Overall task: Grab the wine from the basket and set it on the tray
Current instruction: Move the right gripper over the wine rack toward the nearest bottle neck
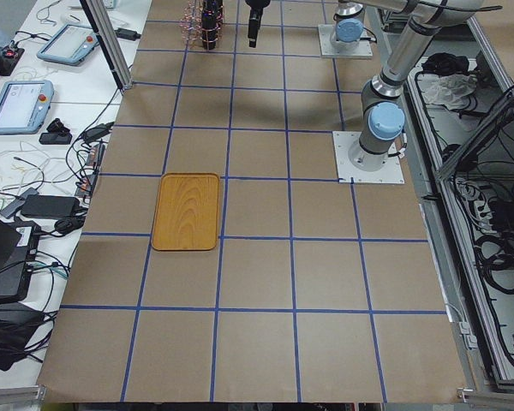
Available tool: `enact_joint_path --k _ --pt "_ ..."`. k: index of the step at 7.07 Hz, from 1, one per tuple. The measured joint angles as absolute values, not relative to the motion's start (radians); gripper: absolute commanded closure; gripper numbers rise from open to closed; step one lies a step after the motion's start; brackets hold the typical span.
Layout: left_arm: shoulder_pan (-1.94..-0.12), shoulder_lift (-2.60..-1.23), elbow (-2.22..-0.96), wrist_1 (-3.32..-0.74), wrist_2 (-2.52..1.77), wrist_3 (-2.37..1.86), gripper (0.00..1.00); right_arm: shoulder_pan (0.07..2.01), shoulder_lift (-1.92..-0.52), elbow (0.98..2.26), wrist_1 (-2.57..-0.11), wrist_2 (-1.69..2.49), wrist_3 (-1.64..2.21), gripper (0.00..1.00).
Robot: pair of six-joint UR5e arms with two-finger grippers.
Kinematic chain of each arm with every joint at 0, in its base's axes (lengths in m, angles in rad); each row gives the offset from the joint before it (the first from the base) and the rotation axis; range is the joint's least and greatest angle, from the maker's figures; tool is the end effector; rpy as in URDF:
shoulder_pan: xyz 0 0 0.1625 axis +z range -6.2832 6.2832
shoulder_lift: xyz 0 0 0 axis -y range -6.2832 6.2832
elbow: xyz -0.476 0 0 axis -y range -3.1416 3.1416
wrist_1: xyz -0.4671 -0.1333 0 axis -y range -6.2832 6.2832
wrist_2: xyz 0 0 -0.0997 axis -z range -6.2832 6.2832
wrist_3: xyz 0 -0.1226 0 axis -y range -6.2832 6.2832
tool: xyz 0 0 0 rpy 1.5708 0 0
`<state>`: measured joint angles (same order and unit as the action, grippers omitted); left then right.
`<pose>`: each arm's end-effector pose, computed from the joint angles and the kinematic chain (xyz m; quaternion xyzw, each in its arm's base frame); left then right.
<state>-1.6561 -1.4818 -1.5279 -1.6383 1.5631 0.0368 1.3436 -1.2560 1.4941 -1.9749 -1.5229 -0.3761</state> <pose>-0.1788 -0.5148 0.5821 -0.0611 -0.9976 0.0321 0.0046 -0.0266 -0.7327 0.4006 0.0761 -0.9934 0.0862 0.0018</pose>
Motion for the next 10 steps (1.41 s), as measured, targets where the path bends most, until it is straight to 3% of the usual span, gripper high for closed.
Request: enact_joint_path --k 4,6,8,10 --pt "-1.656 -1.481 -1.528 -1.639 1.567 0.037 0.0 1.343 -1.247 1.493 -2.003 -1.523 -0.363 0.36" --pt "-1.655 -1.481 -1.528 -1.638 1.569 0.037 0.0 1.342 -1.245 1.493 -2.011 -1.522 -0.356 0.62" --pt "-1.656 -1.48 -1.528 -1.639 1.569 0.037 0.0 1.342 -1.244 1.493 -2.012 -1.519 -0.348 0.97" --pt "-1.656 -1.481 -1.528 -1.639 1.569 0.037 0.0 1.343 -1.245 1.492 -2.01 -1.519 -0.335 1.0"
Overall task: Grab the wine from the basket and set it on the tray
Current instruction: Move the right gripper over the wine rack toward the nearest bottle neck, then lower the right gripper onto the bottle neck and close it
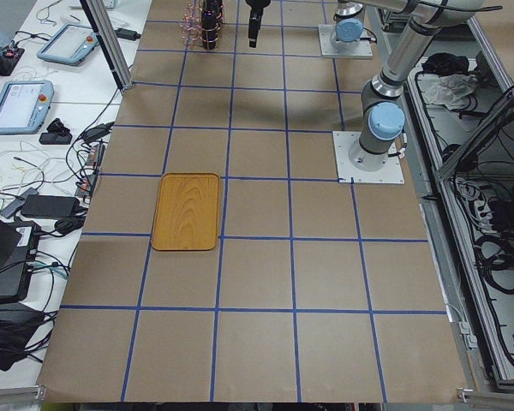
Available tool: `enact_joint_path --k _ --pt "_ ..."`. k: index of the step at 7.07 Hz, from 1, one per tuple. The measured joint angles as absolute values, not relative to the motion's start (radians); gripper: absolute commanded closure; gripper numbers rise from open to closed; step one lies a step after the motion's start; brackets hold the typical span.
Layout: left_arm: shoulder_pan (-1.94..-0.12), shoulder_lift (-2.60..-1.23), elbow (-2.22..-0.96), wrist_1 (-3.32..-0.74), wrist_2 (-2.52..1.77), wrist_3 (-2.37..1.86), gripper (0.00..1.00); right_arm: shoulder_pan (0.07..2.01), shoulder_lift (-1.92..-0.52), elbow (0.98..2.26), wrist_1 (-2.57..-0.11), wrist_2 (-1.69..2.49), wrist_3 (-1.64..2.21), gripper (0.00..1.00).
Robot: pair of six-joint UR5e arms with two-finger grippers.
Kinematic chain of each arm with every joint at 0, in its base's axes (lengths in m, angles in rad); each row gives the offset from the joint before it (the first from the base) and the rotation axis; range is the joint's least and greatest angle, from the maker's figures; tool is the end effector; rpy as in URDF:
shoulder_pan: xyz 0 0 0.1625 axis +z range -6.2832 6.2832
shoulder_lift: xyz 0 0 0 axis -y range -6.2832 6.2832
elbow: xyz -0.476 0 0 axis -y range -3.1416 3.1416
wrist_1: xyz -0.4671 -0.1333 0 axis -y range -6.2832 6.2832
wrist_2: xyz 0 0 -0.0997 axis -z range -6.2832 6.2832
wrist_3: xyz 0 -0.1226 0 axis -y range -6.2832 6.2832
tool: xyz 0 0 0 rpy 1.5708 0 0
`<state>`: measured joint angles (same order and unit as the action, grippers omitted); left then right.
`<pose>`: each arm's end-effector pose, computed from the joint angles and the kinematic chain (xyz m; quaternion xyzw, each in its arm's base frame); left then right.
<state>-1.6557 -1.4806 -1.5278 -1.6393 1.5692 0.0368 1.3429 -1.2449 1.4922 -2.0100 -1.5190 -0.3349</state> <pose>-0.1777 -0.5143 0.5827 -0.0608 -0.9976 0.0323 0.0016 -0.0281 -0.7393 0.3979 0.0557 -0.9935 0.0992 0.0018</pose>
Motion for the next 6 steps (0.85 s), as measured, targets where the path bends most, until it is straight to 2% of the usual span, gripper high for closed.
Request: enact_joint_path --k 6 --pt "-1.655 -1.478 -1.528 -1.641 1.594 0.036 0.0 1.346 -1.265 1.439 -1.925 -1.529 -0.333 1.0"
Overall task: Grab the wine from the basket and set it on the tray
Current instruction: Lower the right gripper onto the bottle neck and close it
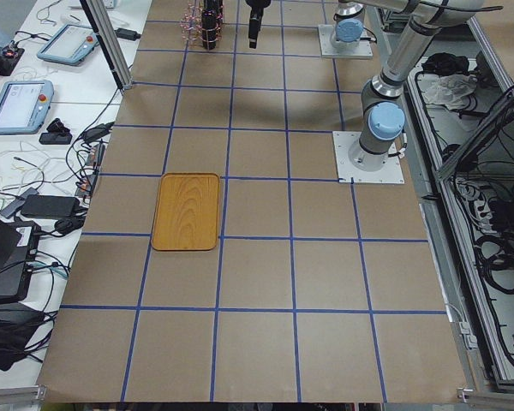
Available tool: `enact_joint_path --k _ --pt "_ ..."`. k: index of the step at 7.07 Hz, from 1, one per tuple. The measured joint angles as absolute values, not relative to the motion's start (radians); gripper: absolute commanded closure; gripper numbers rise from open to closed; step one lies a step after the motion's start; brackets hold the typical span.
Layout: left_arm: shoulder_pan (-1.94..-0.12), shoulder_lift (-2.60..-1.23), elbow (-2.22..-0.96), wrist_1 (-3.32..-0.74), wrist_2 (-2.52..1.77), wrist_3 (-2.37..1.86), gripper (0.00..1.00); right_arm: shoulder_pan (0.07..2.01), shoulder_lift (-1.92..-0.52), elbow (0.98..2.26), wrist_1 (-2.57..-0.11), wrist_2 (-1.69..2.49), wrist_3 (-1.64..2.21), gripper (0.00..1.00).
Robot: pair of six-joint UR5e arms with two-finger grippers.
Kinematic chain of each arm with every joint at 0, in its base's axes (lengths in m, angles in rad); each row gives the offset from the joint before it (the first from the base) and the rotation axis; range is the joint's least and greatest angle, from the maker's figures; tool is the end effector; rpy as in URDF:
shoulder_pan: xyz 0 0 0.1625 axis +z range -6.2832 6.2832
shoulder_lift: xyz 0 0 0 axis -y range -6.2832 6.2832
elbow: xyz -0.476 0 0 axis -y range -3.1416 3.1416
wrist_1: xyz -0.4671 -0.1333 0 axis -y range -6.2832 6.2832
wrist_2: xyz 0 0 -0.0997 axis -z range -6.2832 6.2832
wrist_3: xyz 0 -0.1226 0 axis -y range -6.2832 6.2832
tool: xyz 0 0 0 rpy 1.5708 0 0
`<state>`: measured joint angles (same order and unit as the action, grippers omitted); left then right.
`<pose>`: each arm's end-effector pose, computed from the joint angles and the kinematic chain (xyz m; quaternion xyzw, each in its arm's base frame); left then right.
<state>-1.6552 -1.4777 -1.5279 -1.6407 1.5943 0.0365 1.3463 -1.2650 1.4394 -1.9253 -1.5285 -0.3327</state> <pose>-0.1743 -0.5132 0.5841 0.0600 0.9976 -0.0333 0.0110 -0.0260 -0.7360 0.4327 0.0557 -0.9942 0.0922 0.0045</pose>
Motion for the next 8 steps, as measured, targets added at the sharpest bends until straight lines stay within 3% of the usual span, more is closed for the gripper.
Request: enact_joint_path --k 7,8 --pt "-1.652 -1.475 -1.526 -1.653 1.594 0.035 0.0 1.355 -1.363 1.367 -1.718 -1.532 -0.344 1.0" --pt "-1.652 -1.474 -1.526 -1.657 1.594 0.036 0.0 1.356 -1.348 1.368 -1.723 -1.527 -0.353 0.41"
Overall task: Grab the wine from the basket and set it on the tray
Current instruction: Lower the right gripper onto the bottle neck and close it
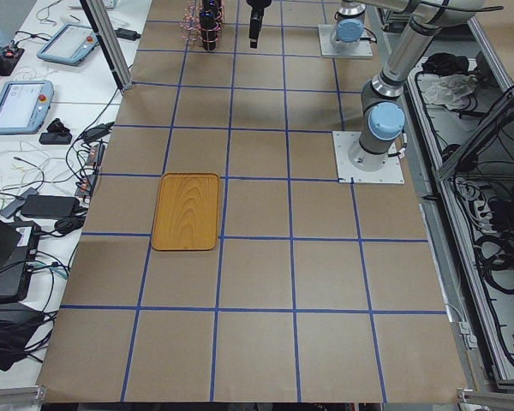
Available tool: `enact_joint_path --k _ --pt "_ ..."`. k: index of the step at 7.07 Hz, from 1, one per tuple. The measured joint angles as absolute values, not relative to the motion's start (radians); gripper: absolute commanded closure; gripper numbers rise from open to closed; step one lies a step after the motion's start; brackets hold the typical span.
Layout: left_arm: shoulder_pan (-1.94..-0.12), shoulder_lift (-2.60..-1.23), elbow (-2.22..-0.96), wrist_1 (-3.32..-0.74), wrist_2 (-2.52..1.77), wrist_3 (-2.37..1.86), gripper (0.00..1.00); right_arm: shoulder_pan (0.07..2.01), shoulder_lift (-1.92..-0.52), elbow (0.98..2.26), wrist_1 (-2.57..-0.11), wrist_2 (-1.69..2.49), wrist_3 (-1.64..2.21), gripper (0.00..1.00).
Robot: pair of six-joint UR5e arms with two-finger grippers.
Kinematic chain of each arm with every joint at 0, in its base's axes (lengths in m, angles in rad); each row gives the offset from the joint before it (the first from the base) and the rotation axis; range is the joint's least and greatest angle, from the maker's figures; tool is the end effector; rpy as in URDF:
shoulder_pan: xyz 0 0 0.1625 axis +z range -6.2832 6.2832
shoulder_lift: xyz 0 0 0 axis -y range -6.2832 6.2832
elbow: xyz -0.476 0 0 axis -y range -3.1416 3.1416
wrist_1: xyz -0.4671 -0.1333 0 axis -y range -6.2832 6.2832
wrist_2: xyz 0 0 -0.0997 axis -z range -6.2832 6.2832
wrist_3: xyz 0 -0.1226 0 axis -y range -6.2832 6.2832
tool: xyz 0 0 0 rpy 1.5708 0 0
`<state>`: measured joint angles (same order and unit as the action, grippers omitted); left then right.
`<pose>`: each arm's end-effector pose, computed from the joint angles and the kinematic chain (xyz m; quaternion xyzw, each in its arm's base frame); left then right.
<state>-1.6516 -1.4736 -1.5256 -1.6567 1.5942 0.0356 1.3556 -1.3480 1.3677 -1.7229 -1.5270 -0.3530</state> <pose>-0.1722 -0.5104 0.5858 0.0578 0.9979 -0.0285 0.0111 -0.0113 -0.7009 0.5093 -0.0701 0.9951 -0.0696 0.0024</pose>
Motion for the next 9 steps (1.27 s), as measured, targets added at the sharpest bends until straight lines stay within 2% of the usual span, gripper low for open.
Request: enact_joint_path --k 1,2,5,9 --pt "-1.652 -1.472 -1.526 -1.658 1.594 0.036 0.0 1.356 -1.331 1.37 -1.728 -1.524 -0.357 0.19" --pt "-1.652 -1.471 -1.527 -1.658 1.593 0.037 0.0 1.355 -1.317 1.374 -1.749 -1.523 -0.36 0.09" --pt "-1.652 -1.47 -1.528 -1.658 1.594 0.037 0.0 1.355 -1.26 1.381 -1.868 -1.524 -0.362 0.11" --pt "-1.652 -1.47 -1.528 -1.658 1.594 0.037 0.0 1.354 -1.231 1.421 -1.864 -1.532 -0.351 0.17"
